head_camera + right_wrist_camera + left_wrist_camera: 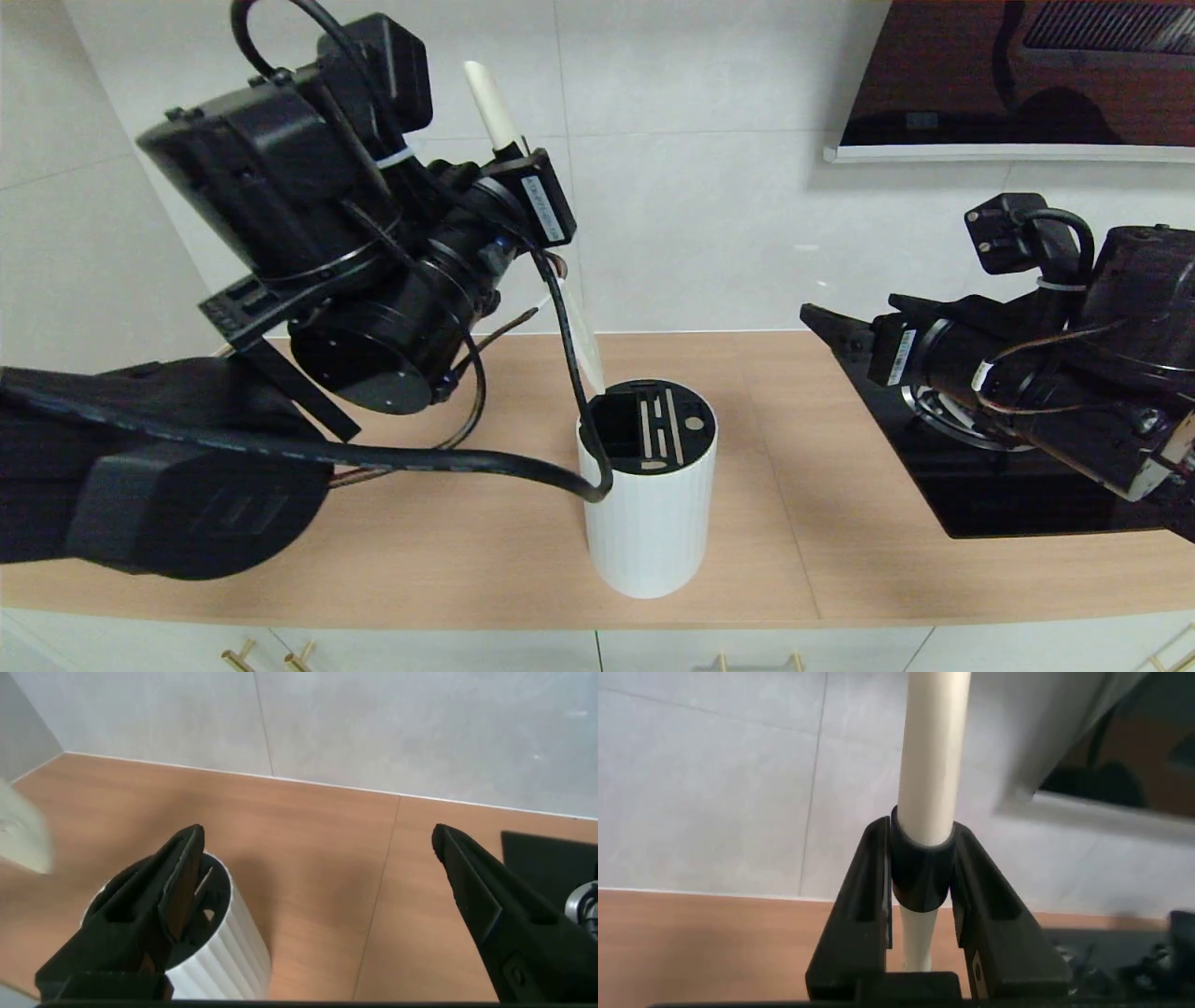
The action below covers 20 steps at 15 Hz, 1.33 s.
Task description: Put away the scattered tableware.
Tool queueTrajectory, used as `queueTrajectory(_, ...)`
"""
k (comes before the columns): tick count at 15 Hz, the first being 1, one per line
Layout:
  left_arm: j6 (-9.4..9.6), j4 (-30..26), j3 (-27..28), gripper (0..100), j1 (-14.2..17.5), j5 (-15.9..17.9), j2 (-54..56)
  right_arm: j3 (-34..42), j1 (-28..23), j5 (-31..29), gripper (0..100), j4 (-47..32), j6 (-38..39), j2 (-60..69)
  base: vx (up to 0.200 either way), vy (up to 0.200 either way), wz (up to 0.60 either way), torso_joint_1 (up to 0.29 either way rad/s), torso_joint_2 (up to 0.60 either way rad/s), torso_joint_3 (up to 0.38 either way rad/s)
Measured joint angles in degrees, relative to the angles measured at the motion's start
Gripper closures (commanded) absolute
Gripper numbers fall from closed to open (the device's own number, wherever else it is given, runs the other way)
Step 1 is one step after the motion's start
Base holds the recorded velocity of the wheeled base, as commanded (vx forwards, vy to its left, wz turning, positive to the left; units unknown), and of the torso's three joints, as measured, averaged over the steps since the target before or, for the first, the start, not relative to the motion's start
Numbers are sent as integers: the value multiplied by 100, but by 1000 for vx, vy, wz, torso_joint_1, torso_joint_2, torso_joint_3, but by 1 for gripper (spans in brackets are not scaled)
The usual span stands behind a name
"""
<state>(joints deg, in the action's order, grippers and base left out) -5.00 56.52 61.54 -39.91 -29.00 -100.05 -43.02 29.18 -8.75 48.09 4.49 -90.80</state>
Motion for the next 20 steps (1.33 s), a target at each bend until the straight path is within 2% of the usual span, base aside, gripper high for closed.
queueTrajectory(1,95,60,-84,100,-60,-56,-111,0,2,-2,0,2,0,-27,0,0,0,0,0,0)
queueTrajectory(4,148,123,-190,100,-132,-211,-367,6,22,-2,0,5,-2,-63,0,0,0,0,0,0)
queueTrajectory(7,277,345,-215,100,-199,-386,-535,22,72,-16,0,0,0,-71,0,0,0,0,0,0)
queueTrajectory(13,293,580,-189,100,-421,-513,-767,63,144,-27,0,-4,-4,-85,0,0,0,0,0,0)
queueTrajectory(20,289,617,-233,100,-463,-518,-1014,80,146,-20,0,-1,-9,-96,0,0,0,0,0,0)
